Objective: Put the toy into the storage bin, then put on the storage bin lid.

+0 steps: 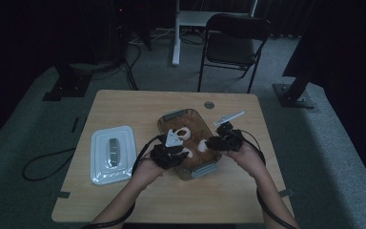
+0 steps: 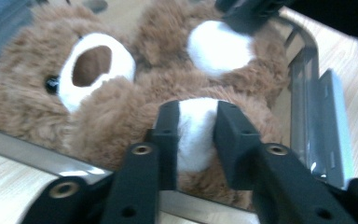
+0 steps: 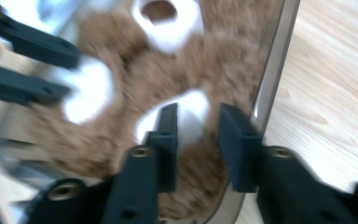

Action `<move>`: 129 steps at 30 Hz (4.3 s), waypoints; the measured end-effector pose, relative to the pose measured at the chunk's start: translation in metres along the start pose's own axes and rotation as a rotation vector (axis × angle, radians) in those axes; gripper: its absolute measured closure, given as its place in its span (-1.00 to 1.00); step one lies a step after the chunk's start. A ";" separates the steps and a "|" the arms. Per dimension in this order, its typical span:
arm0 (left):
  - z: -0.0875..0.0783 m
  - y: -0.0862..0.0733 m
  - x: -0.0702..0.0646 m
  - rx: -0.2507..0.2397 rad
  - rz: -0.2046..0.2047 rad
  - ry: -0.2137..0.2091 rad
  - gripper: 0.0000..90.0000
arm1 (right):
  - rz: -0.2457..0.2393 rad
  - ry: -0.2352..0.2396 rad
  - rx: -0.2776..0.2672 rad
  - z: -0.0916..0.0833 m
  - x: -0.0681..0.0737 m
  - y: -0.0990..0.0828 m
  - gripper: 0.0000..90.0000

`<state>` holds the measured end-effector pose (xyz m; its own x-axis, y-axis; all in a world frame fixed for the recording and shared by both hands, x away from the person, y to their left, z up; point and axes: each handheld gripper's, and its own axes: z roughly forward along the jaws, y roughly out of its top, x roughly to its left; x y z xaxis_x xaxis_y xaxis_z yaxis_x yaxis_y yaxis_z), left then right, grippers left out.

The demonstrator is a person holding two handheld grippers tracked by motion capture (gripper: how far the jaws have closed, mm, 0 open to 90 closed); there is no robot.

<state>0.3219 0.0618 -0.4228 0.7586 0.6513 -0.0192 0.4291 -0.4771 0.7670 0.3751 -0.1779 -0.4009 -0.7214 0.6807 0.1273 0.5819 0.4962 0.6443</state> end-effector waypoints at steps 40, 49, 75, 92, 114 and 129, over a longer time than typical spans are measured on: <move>-0.080 -0.072 0.073 -0.132 -0.256 0.217 -0.98 | 0.077 -0.129 -0.296 -0.033 -0.007 -0.044 -0.72; -0.085 -0.092 0.096 -0.120 -0.291 0.248 -0.98 | 0.093 -0.160 -0.356 -0.034 -0.014 -0.064 -0.72; -0.096 -0.140 0.126 -0.076 -0.407 0.327 -0.98 | 0.189 -0.283 -0.361 -0.021 -0.053 -0.176 -0.72; -0.091 -0.155 0.130 -0.059 -0.455 0.334 -0.98 | 0.265 -0.300 -0.345 -0.008 -0.060 -0.214 -0.72; -0.075 -0.157 0.134 -0.024 -0.492 0.362 -0.98 | 0.327 -0.325 -0.315 -0.004 -0.063 -0.229 -0.70; -0.050 -0.156 0.150 0.030 -0.516 0.402 -0.84 | 0.328 -0.317 -0.304 -0.003 -0.062 -0.229 -0.69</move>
<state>0.3444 0.2634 -0.5130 0.2115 0.9681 -0.1341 0.7066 -0.0567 0.7053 0.2857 -0.3356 -0.5537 -0.3447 0.9258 0.1549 0.5885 0.0846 0.8041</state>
